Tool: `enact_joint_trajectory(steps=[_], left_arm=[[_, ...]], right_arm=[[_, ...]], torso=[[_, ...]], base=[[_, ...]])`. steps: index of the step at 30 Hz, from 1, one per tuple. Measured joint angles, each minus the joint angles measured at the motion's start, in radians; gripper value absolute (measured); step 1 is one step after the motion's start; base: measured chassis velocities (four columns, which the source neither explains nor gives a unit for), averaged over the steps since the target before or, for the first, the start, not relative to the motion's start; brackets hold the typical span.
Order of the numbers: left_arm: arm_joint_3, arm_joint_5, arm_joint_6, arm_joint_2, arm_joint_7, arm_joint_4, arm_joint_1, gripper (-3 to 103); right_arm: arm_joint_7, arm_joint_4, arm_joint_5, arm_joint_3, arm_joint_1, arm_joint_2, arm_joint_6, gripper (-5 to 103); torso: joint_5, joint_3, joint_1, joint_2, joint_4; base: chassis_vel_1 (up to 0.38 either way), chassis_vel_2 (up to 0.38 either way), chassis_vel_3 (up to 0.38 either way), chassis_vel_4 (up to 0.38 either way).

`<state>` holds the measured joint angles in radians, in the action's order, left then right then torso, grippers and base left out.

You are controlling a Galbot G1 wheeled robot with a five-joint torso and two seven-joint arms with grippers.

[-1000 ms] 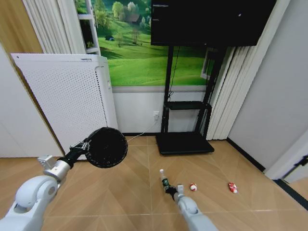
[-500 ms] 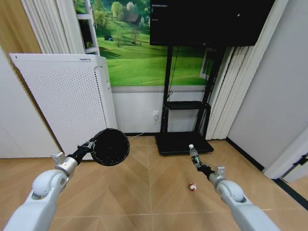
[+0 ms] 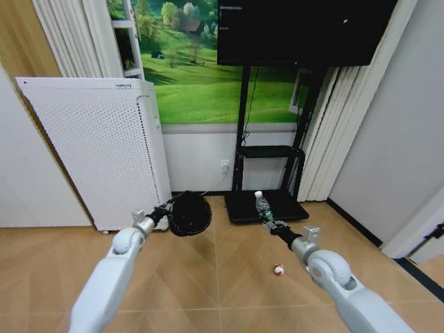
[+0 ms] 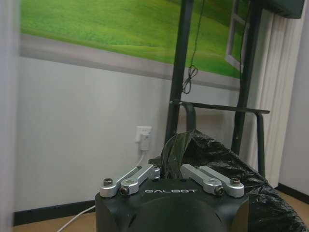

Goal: Pick up the trash bin and place the garbage on the floor into it.

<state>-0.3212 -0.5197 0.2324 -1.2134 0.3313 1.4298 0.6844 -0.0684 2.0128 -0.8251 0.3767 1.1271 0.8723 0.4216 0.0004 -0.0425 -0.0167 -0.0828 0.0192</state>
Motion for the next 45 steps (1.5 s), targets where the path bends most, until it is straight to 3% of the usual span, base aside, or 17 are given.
enact_joint_trajectory(steps=[7,10,27,30,31,33,37,40,43,45], left_arm=[[0.104,0.027,-0.025,-0.106,0.001,-0.108,-0.058,7],[0.147,0.028,-0.026,-0.177,-0.011,-0.125,-0.055,7],[0.184,0.029,-0.022,-0.263,-0.037,-0.168,-0.084,7],[0.185,0.029,-0.019,-0.26,-0.035,-0.153,-0.085,7],[0.185,0.029,-0.019,-0.26,-0.035,-0.153,-0.085,7],[0.184,0.029,-0.017,-0.255,-0.034,-0.14,-0.08,7],[0.182,0.028,-0.012,-0.246,-0.034,-0.124,-0.074,7],[0.176,0.027,-0.006,-0.233,-0.034,-0.101,-0.066,7],[0.174,0.025,-0.004,-0.228,-0.036,-0.091,-0.065,7],[0.168,0.023,-0.002,-0.219,-0.042,-0.077,-0.062,7]], right_arm=[[0.003,-0.005,-0.004,-0.111,-0.068,-0.01,0.004,25],[0.003,-0.058,0.002,-0.142,-0.123,0.022,0.005,25],[-0.007,-0.13,0.034,-0.167,-0.148,0.104,0.014,25],[-0.011,-0.141,0.043,-0.183,-0.162,0.12,0.016,41],[-0.011,-0.141,0.043,-0.183,-0.162,0.12,0.016,41],[-0.011,-0.147,0.043,-0.185,-0.173,0.127,0.017,52],[-0.011,-0.15,0.044,-0.183,-0.179,0.13,0.017,63],[-0.006,-0.151,0.041,-0.171,-0.18,0.126,0.017,79],[0.0,-0.151,0.041,-0.162,-0.179,0.121,0.017,84],[0.001,-0.143,0.034,-0.137,-0.177,0.119,0.014,95]], torso=[[-0.0003,0.0,0.0,0.0,-0.0004],[-0.0002,0.0,0.0,0.0,-0.0002],[-0.0003,0.0,0.0,0.0,-0.0003],[-0.0003,0.0,0.0,0.0,-0.0004],[-0.0003,0.0,0.0,0.0,-0.0004],[-0.0004,0.0,0.0,0.0,-0.0003],[-0.0004,0.0,0.0,0.0,-0.0004],[-0.0004,0.0,0.0,0.0,-0.0004],[-0.0005,0.0,0.0,0.0,-0.0004],[-0.0004,0.0,0.0,0.0,0.0]], base=[[0.0,0.0,0.0,0.0],[0.0,0.0,0.0,0.0],[0.0,0.0,0.0,0.0],[0.0,0.0,0.0,0.0],[0.0,0.0,0.0,0.0],[0.0,0.0,0.0,0.0],[0.0,0.0,0.0,0.0],[0.0,0.0,0.0,0.0],[0.0,0.0,0.0,0.0],[0.0,0.0,0.0,0.0]])
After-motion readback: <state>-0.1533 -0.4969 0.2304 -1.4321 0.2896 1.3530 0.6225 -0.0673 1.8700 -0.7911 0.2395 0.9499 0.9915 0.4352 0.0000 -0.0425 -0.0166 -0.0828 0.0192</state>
